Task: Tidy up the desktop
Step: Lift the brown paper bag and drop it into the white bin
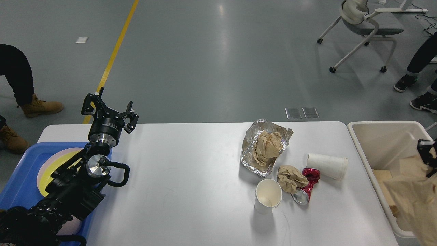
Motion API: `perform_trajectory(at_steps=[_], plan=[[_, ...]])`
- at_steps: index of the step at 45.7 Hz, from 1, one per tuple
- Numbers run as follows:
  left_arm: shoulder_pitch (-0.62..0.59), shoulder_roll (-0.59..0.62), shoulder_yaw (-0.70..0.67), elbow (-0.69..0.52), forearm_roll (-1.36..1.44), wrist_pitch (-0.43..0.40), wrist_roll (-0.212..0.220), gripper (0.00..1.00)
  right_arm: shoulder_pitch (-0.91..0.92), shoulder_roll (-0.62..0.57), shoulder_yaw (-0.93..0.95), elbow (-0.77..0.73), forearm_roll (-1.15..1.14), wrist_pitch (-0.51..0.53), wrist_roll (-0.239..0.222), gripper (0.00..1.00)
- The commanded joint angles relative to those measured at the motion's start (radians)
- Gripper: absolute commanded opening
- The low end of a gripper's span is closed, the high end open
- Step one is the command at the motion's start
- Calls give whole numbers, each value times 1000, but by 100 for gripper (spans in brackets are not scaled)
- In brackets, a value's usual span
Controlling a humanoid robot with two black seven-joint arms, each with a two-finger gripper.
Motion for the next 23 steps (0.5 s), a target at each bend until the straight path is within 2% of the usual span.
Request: perform_trajectory(at_steps=[1,12,23], plan=[[0,0,0,0,0,1,0,96,195,3,-10,-5,-77,22,-2,0],[0,0,0,0,0,0,0,96,425,241,27,-15,-63,22,11,0],[0,0,0,0,0,1,0,96,513,371,215,-19,-53,22,15,0]])
